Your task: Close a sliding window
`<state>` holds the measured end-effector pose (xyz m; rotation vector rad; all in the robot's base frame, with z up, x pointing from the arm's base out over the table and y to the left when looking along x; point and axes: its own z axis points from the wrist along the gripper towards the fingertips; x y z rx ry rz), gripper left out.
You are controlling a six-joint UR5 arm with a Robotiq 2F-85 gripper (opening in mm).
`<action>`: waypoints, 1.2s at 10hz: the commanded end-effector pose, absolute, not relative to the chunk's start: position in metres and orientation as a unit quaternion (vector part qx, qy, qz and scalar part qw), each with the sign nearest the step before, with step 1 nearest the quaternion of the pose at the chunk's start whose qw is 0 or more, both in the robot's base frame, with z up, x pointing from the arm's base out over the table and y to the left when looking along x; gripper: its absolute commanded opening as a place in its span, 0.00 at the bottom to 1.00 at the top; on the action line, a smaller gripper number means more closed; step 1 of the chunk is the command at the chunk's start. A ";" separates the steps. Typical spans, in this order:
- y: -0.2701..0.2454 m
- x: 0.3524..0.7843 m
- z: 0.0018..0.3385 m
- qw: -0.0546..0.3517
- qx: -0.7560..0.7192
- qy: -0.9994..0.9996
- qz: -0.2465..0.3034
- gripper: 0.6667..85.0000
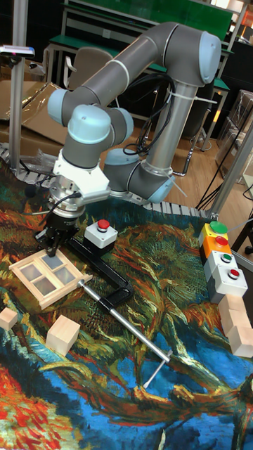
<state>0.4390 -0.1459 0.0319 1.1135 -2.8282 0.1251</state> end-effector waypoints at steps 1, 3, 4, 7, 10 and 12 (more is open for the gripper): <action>-0.133 0.453 0.053 0.043 0.353 -0.934 0.045 0.01; -0.138 0.462 0.065 0.034 0.352 -0.935 0.040 0.01; -0.140 0.469 0.065 0.021 0.348 -0.936 0.047 0.01; -0.138 0.473 0.065 0.014 0.356 -0.933 0.046 0.01; -0.075 0.478 0.094 -0.001 0.321 -0.947 0.009 0.01; -0.060 0.484 0.101 0.002 0.327 -0.944 0.036 0.01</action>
